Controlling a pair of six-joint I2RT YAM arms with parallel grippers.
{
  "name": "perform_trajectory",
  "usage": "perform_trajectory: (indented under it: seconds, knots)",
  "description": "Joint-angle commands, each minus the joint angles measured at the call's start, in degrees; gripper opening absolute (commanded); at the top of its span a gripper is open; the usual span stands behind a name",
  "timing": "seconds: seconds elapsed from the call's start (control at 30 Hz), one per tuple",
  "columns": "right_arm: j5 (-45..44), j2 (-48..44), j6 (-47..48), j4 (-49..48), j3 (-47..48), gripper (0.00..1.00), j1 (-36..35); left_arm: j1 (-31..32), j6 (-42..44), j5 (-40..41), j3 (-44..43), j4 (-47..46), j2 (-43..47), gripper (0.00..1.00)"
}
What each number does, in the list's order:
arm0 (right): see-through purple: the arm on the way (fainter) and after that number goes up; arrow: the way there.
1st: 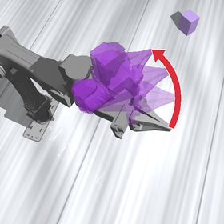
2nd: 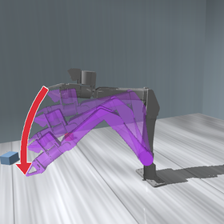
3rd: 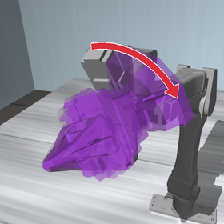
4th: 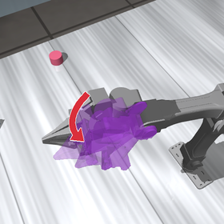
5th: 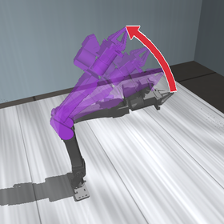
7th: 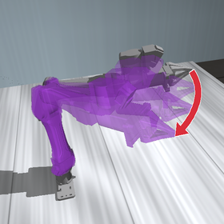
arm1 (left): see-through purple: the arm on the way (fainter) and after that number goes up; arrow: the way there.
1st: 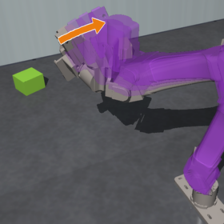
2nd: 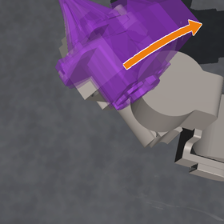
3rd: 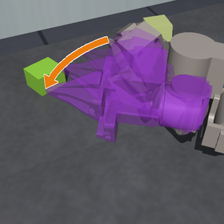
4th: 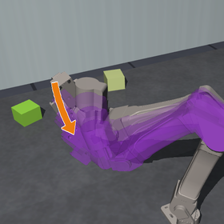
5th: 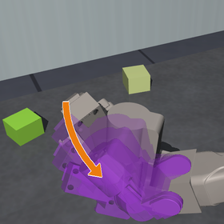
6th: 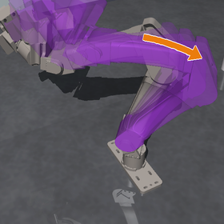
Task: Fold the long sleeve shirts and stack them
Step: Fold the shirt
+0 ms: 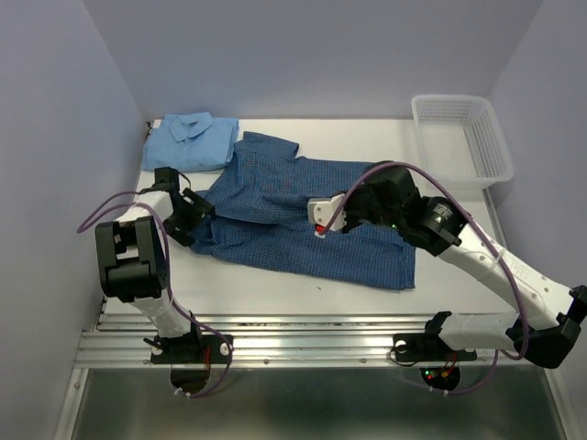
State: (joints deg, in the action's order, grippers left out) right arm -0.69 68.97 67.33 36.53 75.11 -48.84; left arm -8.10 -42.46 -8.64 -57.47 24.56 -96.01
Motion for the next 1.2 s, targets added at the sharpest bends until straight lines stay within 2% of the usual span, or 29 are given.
perform_trajectory:
  seconds: [0.0, 0.03, 0.1, 0.2, 0.23, 0.3, 0.33, 0.37, 0.4, 0.43, 0.47, 0.5, 0.53, 0.57, 0.6, 0.63, 0.73, 0.77, 0.8, 0.83, 0.9, 0.93, 1.0, 1.03, 1.07, 1.17]
  knots:
    - [11.0, 0.5, -4.7, 14.9, 6.4, 0.11, 0.0, -0.6, 0.8, 6.2, -1.0, 2.2, -2.2, 0.99]
    - [11.9, 1.4, -6.5, 15.6, 6.7, 0.11, 0.0, -0.6, 0.6, 6.5, -1.2, 2.3, -2.1, 0.99]
    - [9.9, 4.4, -10.0, 18.5, 7.0, 0.01, 0.0, -0.6, 0.2, 7.9, -1.8, 2.9, -1.5, 0.99]
    - [3.8, 3.1, -11.3, 14.0, -0.1, 0.01, 1.3, -0.6, -0.3, 10.1, -2.0, 3.7, -0.6, 0.99]
    - [2.5, 2.5, -12.0, 9.6, -2.2, 0.01, 2.0, -0.5, -0.4, 10.0, -1.4, 3.0, 0.2, 0.99]
    - [8.6, 2.0, -16.8, 5.8, -5.1, 0.01, 7.6, -0.5, -0.7, 7.9, -0.5, 1.7, 1.1, 0.99]
    - [17.7, 2.2, -25.4, 0.9, -5.0, 0.08, 9.9, -0.5, -0.7, 6.8, 0.3, 1.1, 2.0, 0.99]
    - [17.4, 2.2, -28.2, -3.3, -6.2, 0.20, 10.8, 0.0, -0.5, 6.7, 0.6, 0.9, 2.4, 0.99]
    - [14.0, 2.2, -31.4, -9.0, -7.4, 0.30, 10.8, 0.4, -0.4, 7.1, 0.9, 1.0, 3.0, 0.99]
    - [10.0, 2.4, -34.6, -15.5, -8.0, 0.29, 11.7, 0.7, -0.3, 7.4, 1.0, 1.2, 3.6, 0.99]
    - [6.4, 3.4, -39.6, -24.4, -8.1, 0.33, 11.7, 1.0, -0.1, 7.6, 1.2, 1.5, 4.9, 0.99]
    - [5.1, 4.4, -41.9, -27.5, -7.7, 0.40, 11.7, 1.2, 0.3, 7.3, 1.1, 1.6, 5.9, 0.99]
    - [2.4, 6.8, -48.5, -32.9, -6.3, 0.62, 12.2, 1.8, 0.9, 7.2, 1.0, 1.6, 7.9, 0.99]
    - [1.9, 8.4, -51.0, -34.1, -4.7, 0.77, 12.2, 2.0, 1.0, 7.4, 1.0, 1.6, 8.9, 0.99]
    - [1.0, 12.8, -56.2, -34.3, 0.3, 1.00, 12.2, 2.4, 1.4, 7.7, 0.9, 1.7, 10.8, 0.99]
    - [1.0, 12.9, -59.5, -34.3, 3.3, 1.00, 12.2, 2.4, 1.5, 7.7, 0.9, 1.7, 11.7, 0.99]
    - [1.0, 22.7, -67.0, -34.5, 13.5, 1.00, 12.2, 2.4, 1.3, 10.8, 0.3, 2.9, 14.1, 0.99]
    - [1.0, 24.8, -74.9, -34.3, 19.7, 1.00, 12.2, 2.3, 1.7, 11.5, -0.5, 4.3, 14.5, 0.99]
    - [2.1, 27.0, -77.2, -34.3, 21.3, 1.00, 12.2, 2.3, 1.9, 12.2, -1.0, 5.1, 15.0, 0.99]
    - [4.3, 27.0, -79.3, -34.5, 21.6, 1.00, 12.2, 2.3, 2.2, 12.3, -1.2, 5.7, 15.5, 0.99]
    - [11.0, 23.7, -82.8, -39.6, 14.5, 1.00, 12.2, 2.3, 2.8, 11.3, -1.2, 5.7, 17.6, 0.99]
    - [11.3, 22.3, -83.8, -40.9, 11.2, 1.00, 11.3, 2.3, 3.0, 10.8, -1.0, 5.3, 18.4, 0.99]
    - [1.5, 19.7, -81.4, -37.2, 5.4, 1.00, 7.6, 2.3, 4.2, 10.5, -0.9, 6.2, 19.9, 0.99]
    - [-4.8, 18.1, -80.0, -34.4, 3.9, 1.00, 2.0, 2.3, 4.7, 10.7, -1.1, 6.6, 20.3, 0.99]
    - [-12.2, 17.9, -78.2, -29.9, 2.5, 1.00, -0.6, 2.3, 5.4, 10.7, -1.1, 7.2, 20.3, 0.99]
    - [-20.4, 18.6, -82.9, -20.4, -3.7, 1.00, -8.2, 2.3, 8.8, 9.3, -0.5, 7.3, 19.9, 0.99]
